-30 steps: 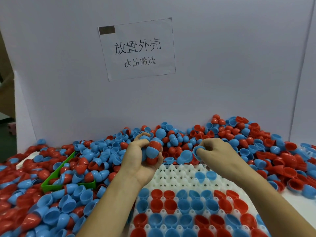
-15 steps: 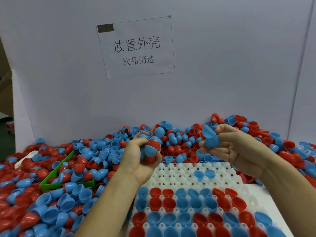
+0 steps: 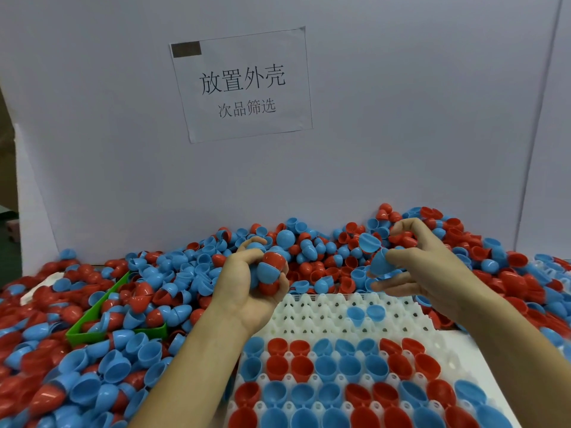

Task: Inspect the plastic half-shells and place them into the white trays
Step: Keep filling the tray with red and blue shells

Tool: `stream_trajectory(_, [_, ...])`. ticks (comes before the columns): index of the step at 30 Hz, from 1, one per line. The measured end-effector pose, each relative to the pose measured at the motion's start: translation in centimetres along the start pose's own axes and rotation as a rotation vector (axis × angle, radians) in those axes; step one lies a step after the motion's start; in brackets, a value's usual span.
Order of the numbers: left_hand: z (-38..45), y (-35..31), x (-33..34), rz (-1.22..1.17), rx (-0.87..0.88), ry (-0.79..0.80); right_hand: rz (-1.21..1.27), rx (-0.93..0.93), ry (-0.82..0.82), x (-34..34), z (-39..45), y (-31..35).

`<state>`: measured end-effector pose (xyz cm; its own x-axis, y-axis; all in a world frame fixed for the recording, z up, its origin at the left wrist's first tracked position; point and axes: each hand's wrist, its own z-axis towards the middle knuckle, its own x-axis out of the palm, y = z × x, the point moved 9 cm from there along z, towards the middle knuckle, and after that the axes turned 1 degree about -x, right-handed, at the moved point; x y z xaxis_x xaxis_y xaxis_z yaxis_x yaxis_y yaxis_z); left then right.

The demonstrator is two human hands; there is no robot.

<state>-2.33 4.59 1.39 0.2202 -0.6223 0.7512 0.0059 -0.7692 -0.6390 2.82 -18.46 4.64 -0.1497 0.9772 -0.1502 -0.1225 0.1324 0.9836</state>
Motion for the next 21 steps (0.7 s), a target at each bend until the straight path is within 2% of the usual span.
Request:
stream_trajectory(6, [0.0,-0.2,-0.1,0.000,0.004,-0.001,0.217,-0.015,0.122,0.6,-0.2,0.3])
stream_trajectory(10, [0.0,-0.1,-0.1,-0.003,0.003,-0.008,0.165,-0.068,0.184,0.9,-0.6,0.9])
stream_trajectory(21, [0.1,0.0,-0.4,-0.014,-0.004,-0.014,0.113,-0.159,0.170,1.1,-0.9,1.9])
